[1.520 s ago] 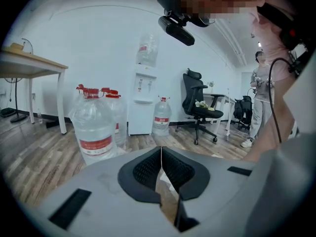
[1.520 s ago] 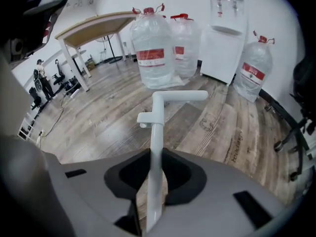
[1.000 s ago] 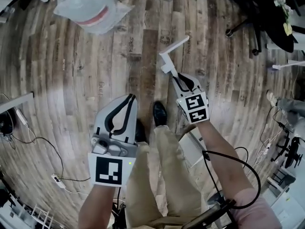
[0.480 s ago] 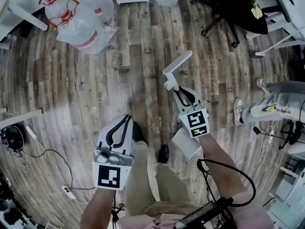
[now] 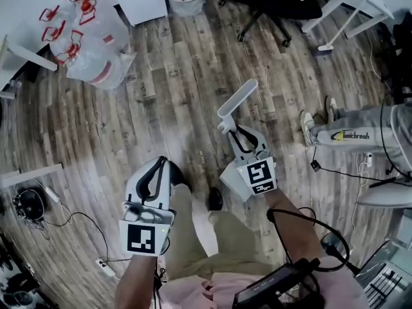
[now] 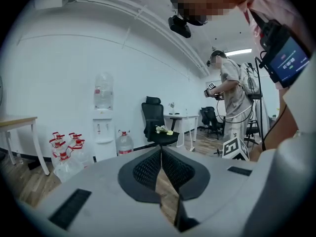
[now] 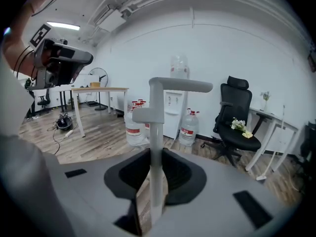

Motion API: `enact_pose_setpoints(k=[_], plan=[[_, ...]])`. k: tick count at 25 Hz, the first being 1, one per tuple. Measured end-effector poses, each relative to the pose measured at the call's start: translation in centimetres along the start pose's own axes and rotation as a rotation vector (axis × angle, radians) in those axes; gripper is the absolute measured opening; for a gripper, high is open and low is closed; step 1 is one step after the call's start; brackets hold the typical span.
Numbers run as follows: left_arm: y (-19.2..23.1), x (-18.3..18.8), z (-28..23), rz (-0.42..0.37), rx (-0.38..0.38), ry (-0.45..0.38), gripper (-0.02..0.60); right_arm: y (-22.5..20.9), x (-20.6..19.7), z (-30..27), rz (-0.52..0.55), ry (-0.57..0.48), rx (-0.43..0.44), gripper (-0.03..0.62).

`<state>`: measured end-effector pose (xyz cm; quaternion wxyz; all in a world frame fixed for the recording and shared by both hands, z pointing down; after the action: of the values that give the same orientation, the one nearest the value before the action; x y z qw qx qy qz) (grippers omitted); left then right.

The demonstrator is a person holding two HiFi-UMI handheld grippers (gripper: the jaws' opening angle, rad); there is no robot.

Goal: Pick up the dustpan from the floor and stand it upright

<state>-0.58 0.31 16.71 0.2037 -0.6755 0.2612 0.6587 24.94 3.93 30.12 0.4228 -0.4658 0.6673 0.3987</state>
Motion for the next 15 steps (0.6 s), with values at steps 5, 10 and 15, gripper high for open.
enact_pose_setpoints(k=[5,10,15], plan=[[-5.3,2.0,1.1,-0.033,-0.048,-0.007,0.015,-0.6,-0.8,7.9,-0.020,-0.021,-0.068,0.078],[-9.9,2.4,3.2,-0.071,-0.108,-0.047,0.015,-0.2,-3.1,15.3,-0.041,-0.006,-0.142,0.078],[-13.3,6.0,3.5,-0.086,-0.179,-0.032,0.015,-1.0,-3.0,21.9,-0.073,0.056,-0.227,0.080]])
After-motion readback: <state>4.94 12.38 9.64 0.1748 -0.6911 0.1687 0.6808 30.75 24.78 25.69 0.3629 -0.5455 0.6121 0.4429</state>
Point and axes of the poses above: the fingertips, and each gripper's own axes: z backward along the fingers, y to its left, x out of its top, the point moved 8 cm from there along z, backward along the fingers, and after that the axes turned 12 degrees about -y, right-handed, at the moved point
